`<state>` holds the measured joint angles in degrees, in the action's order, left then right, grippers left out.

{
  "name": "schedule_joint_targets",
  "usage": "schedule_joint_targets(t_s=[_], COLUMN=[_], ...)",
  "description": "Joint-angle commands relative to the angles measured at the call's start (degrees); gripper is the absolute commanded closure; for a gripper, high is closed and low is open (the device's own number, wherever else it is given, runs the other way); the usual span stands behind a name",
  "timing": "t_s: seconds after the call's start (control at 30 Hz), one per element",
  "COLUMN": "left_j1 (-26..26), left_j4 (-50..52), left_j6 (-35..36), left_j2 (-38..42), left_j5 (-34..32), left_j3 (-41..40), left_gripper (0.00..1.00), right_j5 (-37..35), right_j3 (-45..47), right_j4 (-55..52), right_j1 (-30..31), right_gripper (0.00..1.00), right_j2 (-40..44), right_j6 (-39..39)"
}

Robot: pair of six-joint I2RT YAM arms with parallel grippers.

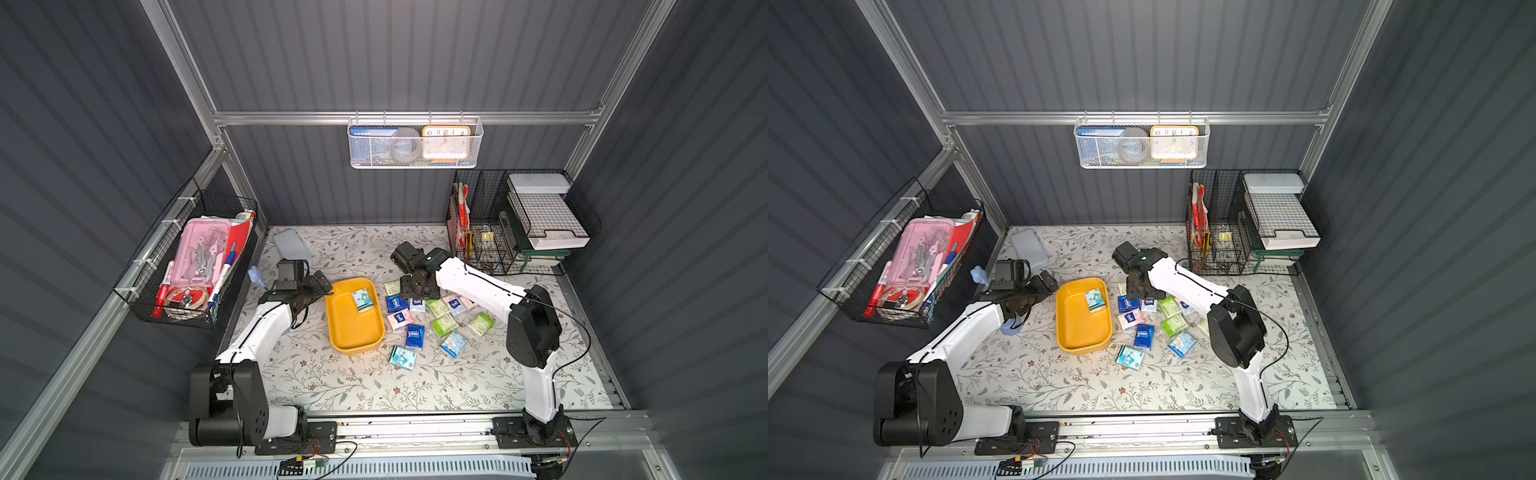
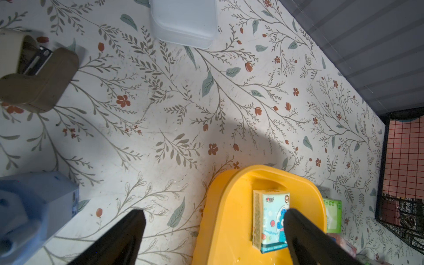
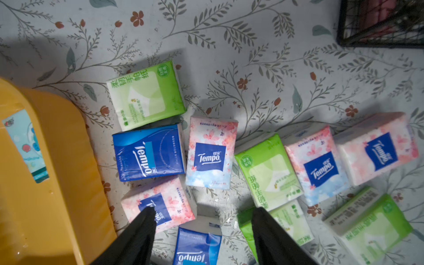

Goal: Put the pocket tissues into the storage box
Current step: Pick up the pocket tissues from the center of the board.

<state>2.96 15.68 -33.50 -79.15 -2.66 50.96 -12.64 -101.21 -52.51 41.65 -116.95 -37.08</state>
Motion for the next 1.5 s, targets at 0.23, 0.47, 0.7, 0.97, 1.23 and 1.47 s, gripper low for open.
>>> schedule_joint_targets(t_s=[0.23, 0.47, 0.7, 0.97, 1.23, 1.47], left_j1=[-0.3, -0.3, -0.3, -0.3, -0.3, -0.3], left_j4=[0.2, 0.4, 0.2, 0.5, 0.9, 1.4], left_j6=[1.7, 2.1, 2.0, 2.0, 2.1, 2.2], left_j2=[-0.4, -0.7, -1.1, -0.9, -0.6, -0.3], left_j5=[0.0, -0.4, -0.3, -0.6, -0.8, -1.0], left_j3=[1.6, 1.7, 1.7, 1.8, 1.9, 2.6], left_gripper=[0.01, 0.01, 0.01, 0.01, 0.01, 0.01], right_j5=[1.1, 0.5, 1.5, 1.3, 0.7, 0.2], right_j3=[-0.6, -2.2, -2.1, -2.1, -2.1, -1.7], right_j4=[3.4, 3.2, 3.7, 4.4, 4.6, 4.5], right_j1=[-2.4, -2.7, -2.8, -2.8, -2.9, -3.0], right_gripper=[0.36, 0.37, 0.36, 0.39, 0.44, 0.57], right_j2=[-7.7, -11.2, -13.3, -14.1, -14.7, -14.8], right_j6=[-3.7, -3.7, -3.9, -3.7, -2.0, -2.0])
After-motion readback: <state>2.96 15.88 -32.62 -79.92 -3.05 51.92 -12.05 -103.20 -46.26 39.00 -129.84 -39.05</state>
